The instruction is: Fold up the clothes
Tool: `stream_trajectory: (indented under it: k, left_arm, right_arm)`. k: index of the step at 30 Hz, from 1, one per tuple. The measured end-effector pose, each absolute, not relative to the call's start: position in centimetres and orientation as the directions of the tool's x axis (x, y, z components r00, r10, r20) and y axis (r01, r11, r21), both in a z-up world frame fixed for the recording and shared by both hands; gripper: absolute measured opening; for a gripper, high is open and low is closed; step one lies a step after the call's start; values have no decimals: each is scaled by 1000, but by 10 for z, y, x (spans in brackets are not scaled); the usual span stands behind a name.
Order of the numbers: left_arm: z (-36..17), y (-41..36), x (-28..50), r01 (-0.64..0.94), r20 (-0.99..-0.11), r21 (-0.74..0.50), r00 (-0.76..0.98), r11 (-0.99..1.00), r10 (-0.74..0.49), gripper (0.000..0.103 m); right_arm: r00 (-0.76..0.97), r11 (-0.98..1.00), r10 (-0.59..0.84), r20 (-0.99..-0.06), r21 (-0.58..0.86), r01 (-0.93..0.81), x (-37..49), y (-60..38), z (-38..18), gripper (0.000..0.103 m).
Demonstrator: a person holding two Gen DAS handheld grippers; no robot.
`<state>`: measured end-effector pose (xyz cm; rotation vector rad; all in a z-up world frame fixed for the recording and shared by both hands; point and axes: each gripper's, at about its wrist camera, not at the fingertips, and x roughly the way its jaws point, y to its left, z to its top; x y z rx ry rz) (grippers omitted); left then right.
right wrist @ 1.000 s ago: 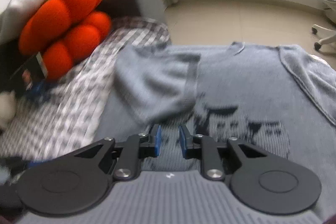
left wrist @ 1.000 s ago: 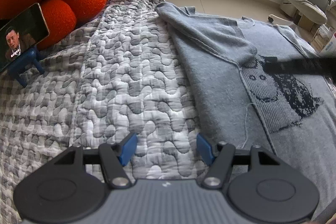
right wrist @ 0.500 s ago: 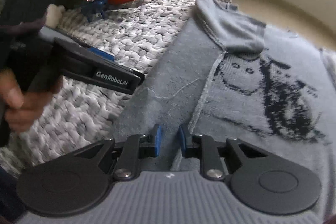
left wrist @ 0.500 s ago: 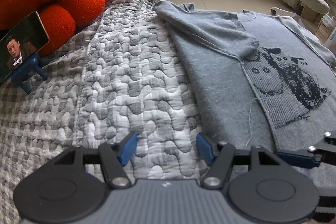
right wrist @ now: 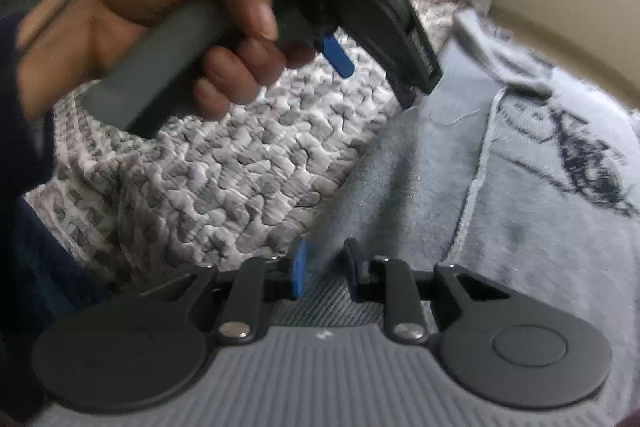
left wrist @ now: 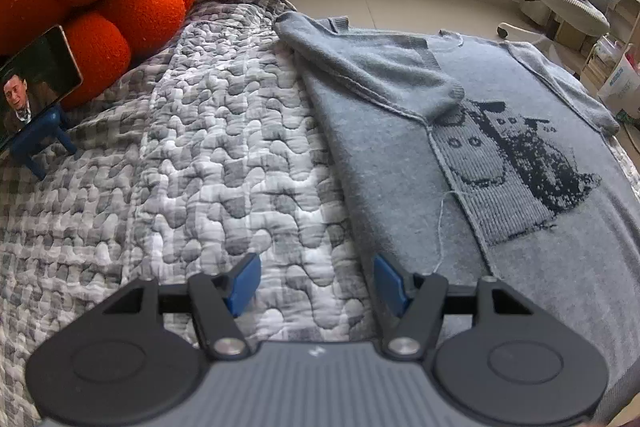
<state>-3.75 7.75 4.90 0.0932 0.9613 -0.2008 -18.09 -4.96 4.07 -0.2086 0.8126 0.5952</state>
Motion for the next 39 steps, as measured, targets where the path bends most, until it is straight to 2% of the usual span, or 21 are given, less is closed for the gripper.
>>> stream_trajectory:
  k: [2,4,6,7,8,9,11,19,22,28,33,39]
  left_arm:
    - [50,78,-37,208,-821,-18,555,978,-133,64]
    - [50,78,-37,210,-821,-19,554,977,-135,64]
    - [50,76,-38,213,-822,-22,552,977,-139,64]
    - [50,76,-39,215,-822,-24,552,976,-142,64]
    - [51,75,-39,218,-821,-28,552,975,-147,64]
    - [52,75,-40,221,-820,-30,552,975,-151,64]
    - [53,75,-41,223,-819,-33,553,974,-154,64]
    - [52,76,-40,215,-821,-27,552,976,-144,64]
    - [51,76,-40,220,-820,-19,554,975,-140,64]
    - [53,75,-41,226,-815,-22,560,974,-148,64]
    - [49,66,-43,251,-819,1,556,968,-143,64]
    - [44,58,-42,264,-827,43,550,963,-114,64]
  right_arm:
    - [545,824,421,-725,53,-565,-195,-47,45,41]
    - [535,818,410,-739,37,-575,-204,-38,40,41]
    - [566,810,360,-741,-53,-584,-214,-28,33,38]
    - [586,804,334,-738,-102,-586,-219,-23,30,34]
    - [608,800,310,-731,-145,-582,-223,-19,31,18]
    - [619,802,295,-728,-164,-575,-223,-18,32,10]
    - [625,819,296,-722,-145,-555,-223,-20,38,8]
    - [593,869,340,-730,1,-495,-216,-30,33,8]
    - [587,859,361,-724,13,-513,-222,-29,39,17]
    - [590,857,440,-677,122,-500,-222,-52,51,18]
    - [510,880,431,-744,222,-420,-211,-68,32,16]
    - [427,872,456,-781,295,-391,-214,-77,24,15]
